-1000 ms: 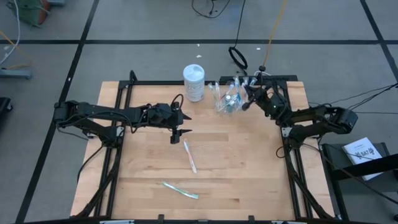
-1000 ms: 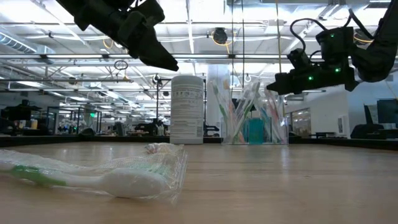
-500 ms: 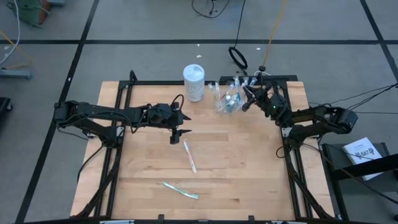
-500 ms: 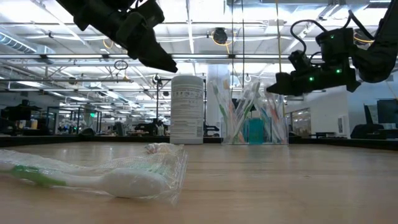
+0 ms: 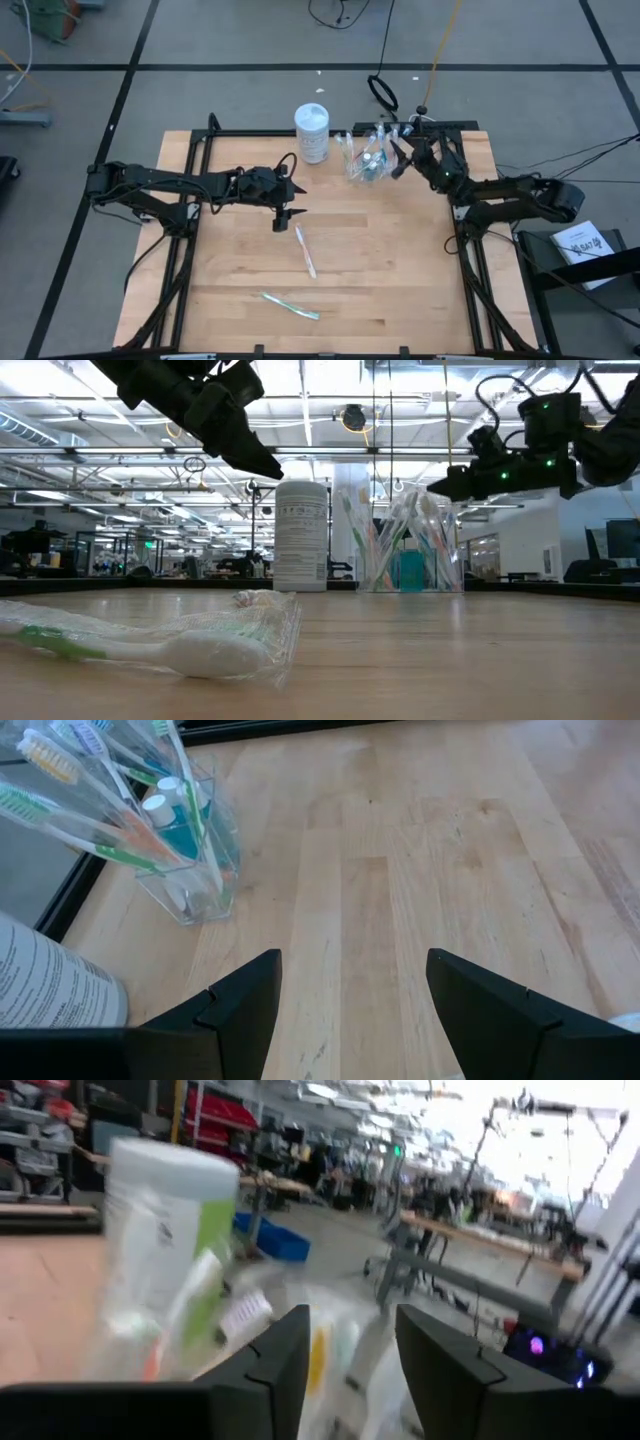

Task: Pick & Place toothbrushing station
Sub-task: Put the orange toothbrush into the transparent organizer

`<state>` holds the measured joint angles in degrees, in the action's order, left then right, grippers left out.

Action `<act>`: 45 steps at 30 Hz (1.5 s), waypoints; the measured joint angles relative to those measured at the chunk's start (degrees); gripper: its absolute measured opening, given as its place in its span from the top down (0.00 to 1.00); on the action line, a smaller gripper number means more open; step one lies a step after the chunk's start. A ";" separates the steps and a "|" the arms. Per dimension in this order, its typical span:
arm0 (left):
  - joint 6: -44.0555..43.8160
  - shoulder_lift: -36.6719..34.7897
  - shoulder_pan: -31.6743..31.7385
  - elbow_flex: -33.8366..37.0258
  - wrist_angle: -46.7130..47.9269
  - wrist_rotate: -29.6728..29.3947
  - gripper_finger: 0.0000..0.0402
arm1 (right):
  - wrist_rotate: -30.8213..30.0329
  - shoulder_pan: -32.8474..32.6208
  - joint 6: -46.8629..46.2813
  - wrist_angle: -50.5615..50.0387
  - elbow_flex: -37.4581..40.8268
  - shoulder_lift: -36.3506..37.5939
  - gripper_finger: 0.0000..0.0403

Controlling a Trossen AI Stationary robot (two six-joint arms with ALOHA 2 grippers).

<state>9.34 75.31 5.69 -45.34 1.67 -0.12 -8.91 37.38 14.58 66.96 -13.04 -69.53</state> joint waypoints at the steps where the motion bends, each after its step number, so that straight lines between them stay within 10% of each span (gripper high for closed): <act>1: -0.01 0.00 0.00 0.00 0.00 0.00 0.36 | 0.00 -0.52 1.14 -0.30 0.00 1.17 0.64; 20: 5.19 0.00 0.04 0.00 -0.35 -0.07 0.36 | -2.70 -18.52 4.19 -13.29 -3.73 21.83 0.63; 30: 3.87 0.61 -1.81 -0.02 0.37 3.10 0.36 | -9.06 -31.51 11.64 -24.60 -12.46 16.77 0.65; 45: 11.69 13.32 -11.63 -0.07 -7.16 16.77 0.36 | -9.09 -30.94 11.66 -23.91 -15.65 8.99 0.64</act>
<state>21.03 88.63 -5.94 -45.41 -5.49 16.65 -18.00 6.44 26.24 43.05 -28.69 -60.53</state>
